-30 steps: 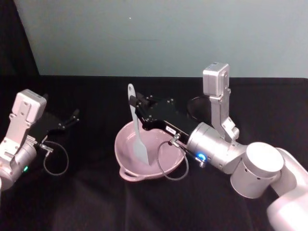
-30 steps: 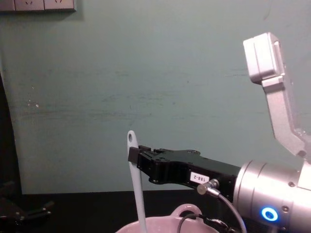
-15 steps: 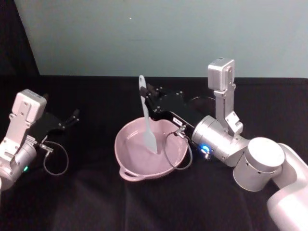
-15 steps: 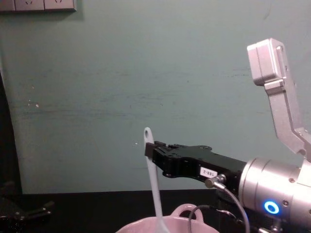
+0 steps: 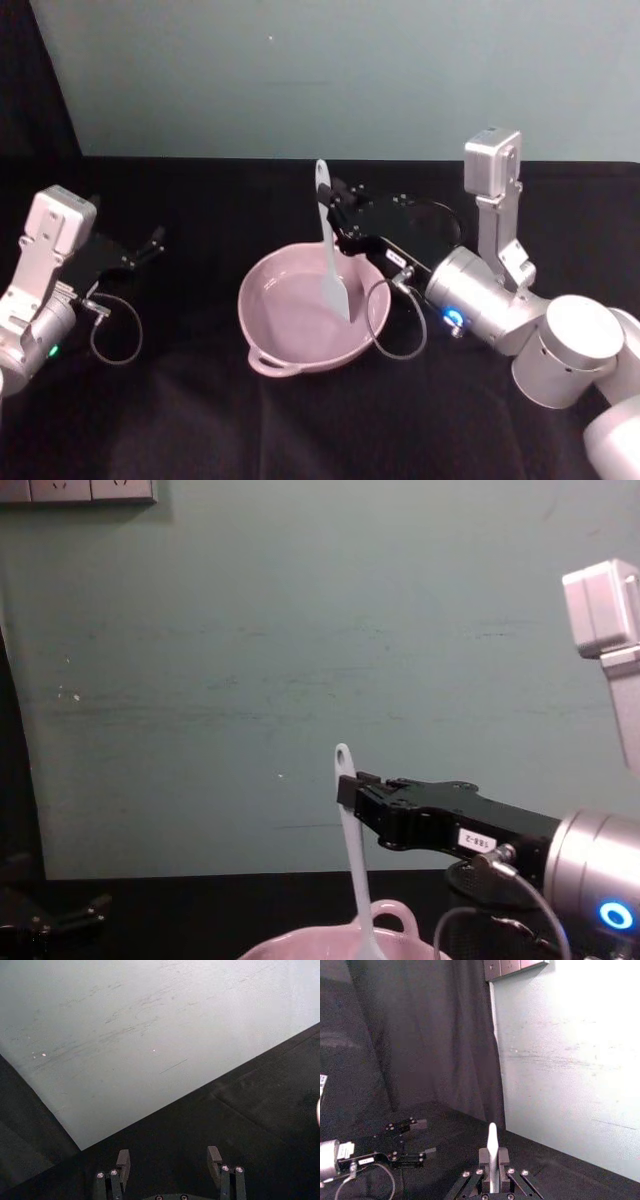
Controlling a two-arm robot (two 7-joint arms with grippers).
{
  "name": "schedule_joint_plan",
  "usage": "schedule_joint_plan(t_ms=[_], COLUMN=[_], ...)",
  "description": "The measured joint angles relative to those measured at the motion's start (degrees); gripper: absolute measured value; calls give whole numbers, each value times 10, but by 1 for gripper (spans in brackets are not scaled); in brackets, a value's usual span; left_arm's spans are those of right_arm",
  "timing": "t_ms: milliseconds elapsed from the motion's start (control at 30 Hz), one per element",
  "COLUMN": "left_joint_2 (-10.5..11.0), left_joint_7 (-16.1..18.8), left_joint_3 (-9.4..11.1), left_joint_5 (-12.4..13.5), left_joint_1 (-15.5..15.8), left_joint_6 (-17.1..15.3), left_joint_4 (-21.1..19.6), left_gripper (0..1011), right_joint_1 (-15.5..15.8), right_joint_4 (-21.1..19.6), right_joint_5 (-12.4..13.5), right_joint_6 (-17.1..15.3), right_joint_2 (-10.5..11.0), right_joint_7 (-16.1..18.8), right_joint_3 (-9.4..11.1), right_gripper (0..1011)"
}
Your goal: Use the one hand to pick up the spoon and stir the clear water in the bowl.
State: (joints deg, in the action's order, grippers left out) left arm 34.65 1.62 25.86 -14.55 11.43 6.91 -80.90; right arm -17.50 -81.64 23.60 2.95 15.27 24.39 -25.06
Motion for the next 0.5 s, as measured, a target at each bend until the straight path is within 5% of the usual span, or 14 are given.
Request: schedule_joint_plan(t_ms=[500], left_joint_2=[0], left_joint_7=[0], left_joint_3=[0], left_joint_5=[0], left_joint_1=[0], left_joint_6=[0], left_joint_4=[0], left_gripper=[1011], right_joint_1=[39], right_joint_4=[-54], right_joint_5=[26], right_joint_6=[-9], right_joint_2=[16], right_joint_7=[21], right_joint_3=[-10], right_gripper=[110])
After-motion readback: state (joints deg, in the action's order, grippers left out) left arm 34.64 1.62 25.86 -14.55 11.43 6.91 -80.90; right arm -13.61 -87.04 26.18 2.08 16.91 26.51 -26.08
